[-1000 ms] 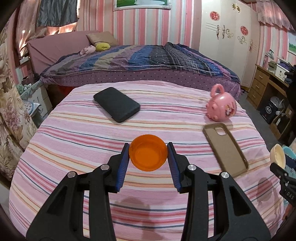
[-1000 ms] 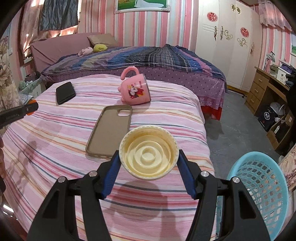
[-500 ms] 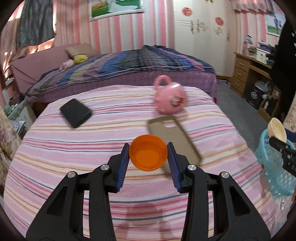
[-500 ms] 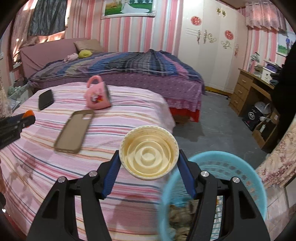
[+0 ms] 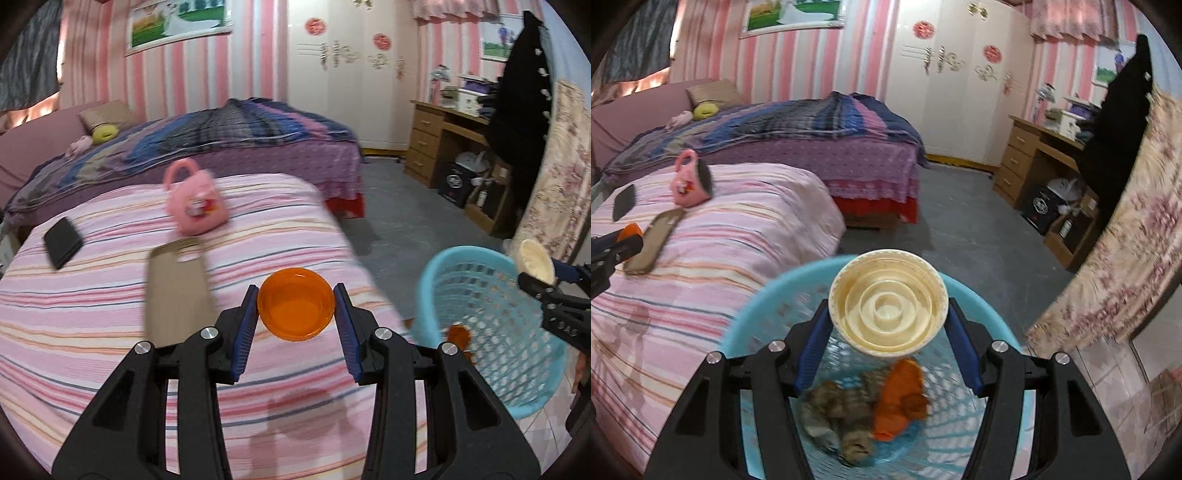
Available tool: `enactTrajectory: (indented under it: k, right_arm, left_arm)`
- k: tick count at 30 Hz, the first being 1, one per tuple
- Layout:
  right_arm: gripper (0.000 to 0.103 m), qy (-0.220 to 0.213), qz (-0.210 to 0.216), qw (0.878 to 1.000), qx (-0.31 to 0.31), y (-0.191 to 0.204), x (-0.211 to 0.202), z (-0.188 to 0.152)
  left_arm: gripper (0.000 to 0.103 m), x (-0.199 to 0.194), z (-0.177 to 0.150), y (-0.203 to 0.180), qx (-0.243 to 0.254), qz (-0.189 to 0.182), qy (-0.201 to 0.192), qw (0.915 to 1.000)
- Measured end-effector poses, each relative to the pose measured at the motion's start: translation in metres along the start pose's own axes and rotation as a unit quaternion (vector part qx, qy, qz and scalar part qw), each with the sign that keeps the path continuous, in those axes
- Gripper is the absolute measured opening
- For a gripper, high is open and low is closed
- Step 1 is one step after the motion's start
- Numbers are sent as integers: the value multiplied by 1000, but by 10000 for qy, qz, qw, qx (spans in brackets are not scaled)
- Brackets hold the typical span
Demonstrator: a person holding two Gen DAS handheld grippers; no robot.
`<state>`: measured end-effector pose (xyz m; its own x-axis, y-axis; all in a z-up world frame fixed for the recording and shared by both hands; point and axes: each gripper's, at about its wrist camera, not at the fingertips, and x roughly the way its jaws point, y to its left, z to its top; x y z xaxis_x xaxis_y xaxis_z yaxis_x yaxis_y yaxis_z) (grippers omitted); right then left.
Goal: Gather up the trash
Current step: 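Carry the orange cup and cream lid over the basket and open both tools to drop them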
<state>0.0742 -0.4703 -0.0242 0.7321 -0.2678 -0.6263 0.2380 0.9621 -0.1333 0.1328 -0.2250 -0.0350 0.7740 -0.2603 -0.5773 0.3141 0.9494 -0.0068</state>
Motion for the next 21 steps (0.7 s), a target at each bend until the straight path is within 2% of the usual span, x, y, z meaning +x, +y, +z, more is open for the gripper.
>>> enactTrajectory:
  k: [8, 16, 17, 19, 20, 21]
  right_arm:
    - [61, 62, -158, 9990, 409, -48, 2, -14]
    - [61, 64, -229, 9981, 567, -66, 6, -21]
    - [61, 41, -231, 9979, 603, -68, 5, -21]
    - [61, 32, -239, 9978, 612, -67, 5, -22]
    - [61, 26, -240, 9978, 613, -67, 5, -22]
    - [61, 26, -240, 9978, 613, -65, 5, -21]
  left_arm:
    - [40, 9, -1, -68, 199, -680, 8, 9975]
    - [40, 13, 10, -107, 259, -1136, -8, 9932]
    - [42, 14, 12, -111, 273, -1211, -5, 9923]
    - [63, 17, 14, -116, 273, -1285, 67, 9913]
    - [76, 17, 15, -117, 264, -1291, 90, 9912]
    - [82, 16, 15, -116, 242, -1245, 45, 9919]
